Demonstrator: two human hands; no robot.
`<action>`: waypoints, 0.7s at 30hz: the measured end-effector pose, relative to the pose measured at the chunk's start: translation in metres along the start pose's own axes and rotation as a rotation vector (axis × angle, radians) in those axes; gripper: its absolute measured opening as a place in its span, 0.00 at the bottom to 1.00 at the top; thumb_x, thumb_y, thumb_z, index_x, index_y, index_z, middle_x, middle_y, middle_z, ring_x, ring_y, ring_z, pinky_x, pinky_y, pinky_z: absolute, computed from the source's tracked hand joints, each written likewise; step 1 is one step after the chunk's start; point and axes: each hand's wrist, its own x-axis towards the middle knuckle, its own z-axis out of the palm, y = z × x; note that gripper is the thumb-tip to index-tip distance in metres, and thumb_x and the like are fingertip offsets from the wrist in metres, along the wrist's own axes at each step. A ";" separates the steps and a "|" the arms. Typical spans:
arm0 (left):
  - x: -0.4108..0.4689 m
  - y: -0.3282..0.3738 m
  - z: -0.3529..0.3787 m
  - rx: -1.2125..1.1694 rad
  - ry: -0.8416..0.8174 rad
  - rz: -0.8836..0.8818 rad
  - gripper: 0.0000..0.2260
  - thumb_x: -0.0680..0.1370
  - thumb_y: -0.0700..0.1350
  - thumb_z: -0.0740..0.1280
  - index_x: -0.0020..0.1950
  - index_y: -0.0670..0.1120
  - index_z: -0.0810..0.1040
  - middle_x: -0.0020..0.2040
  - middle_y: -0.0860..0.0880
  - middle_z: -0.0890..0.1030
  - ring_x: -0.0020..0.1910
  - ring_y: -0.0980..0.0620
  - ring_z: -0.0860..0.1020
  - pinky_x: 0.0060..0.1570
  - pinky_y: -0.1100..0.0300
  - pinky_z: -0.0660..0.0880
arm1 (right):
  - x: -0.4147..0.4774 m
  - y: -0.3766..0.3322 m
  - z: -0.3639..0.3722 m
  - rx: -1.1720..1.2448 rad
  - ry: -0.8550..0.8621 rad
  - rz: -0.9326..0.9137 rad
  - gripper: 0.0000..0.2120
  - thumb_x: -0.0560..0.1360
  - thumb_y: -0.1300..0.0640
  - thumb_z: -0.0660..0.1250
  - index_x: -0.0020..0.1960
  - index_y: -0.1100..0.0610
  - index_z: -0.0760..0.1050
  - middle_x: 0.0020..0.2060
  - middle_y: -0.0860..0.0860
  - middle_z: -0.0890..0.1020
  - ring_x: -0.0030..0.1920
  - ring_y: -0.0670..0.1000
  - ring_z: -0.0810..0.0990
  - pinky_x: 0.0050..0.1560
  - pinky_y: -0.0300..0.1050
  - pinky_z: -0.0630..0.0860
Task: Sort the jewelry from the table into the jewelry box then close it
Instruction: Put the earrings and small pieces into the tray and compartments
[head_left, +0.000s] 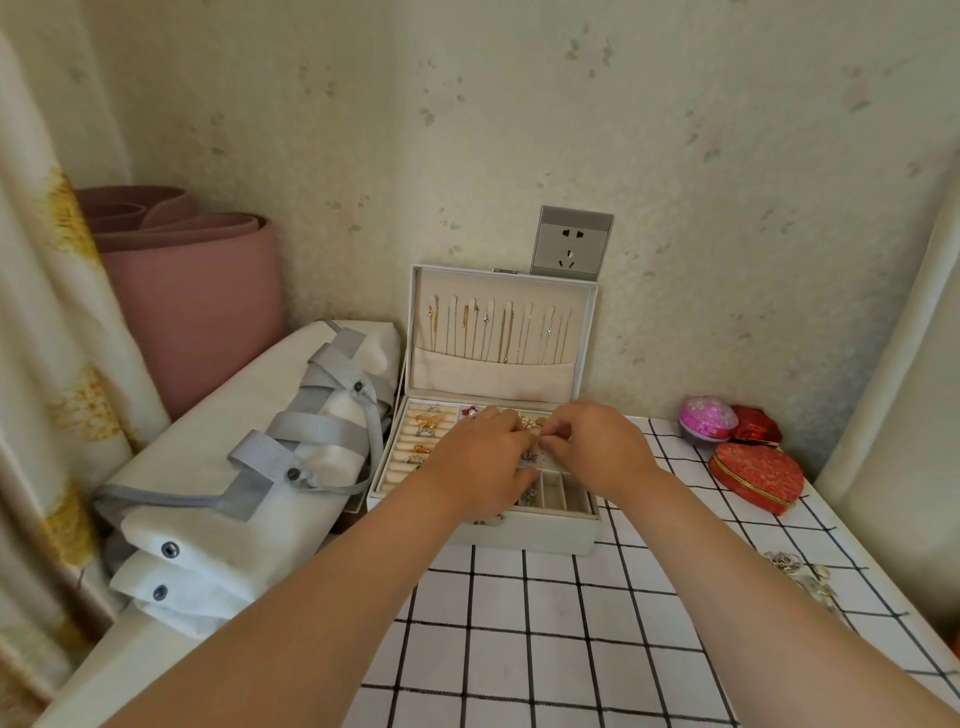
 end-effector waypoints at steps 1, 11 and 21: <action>0.000 0.000 0.000 0.004 0.002 -0.001 0.19 0.79 0.54 0.61 0.68 0.49 0.75 0.57 0.50 0.76 0.58 0.50 0.70 0.58 0.55 0.69 | -0.001 0.001 -0.001 0.012 -0.003 0.006 0.02 0.77 0.51 0.70 0.47 0.47 0.81 0.43 0.41 0.77 0.44 0.45 0.77 0.43 0.43 0.73; 0.006 0.036 -0.014 -0.070 0.107 -0.002 0.19 0.80 0.54 0.62 0.70 0.51 0.72 0.61 0.52 0.75 0.61 0.51 0.70 0.60 0.52 0.71 | -0.039 0.030 -0.043 0.152 -0.022 0.082 0.02 0.76 0.50 0.70 0.47 0.42 0.79 0.46 0.41 0.82 0.49 0.44 0.80 0.52 0.44 0.76; 0.022 0.142 0.007 -0.296 0.002 0.016 0.15 0.80 0.53 0.64 0.66 0.53 0.75 0.56 0.56 0.78 0.51 0.56 0.75 0.54 0.57 0.73 | -0.129 0.130 -0.103 0.162 -0.098 0.314 0.06 0.75 0.55 0.73 0.44 0.43 0.80 0.43 0.40 0.82 0.47 0.41 0.80 0.50 0.36 0.73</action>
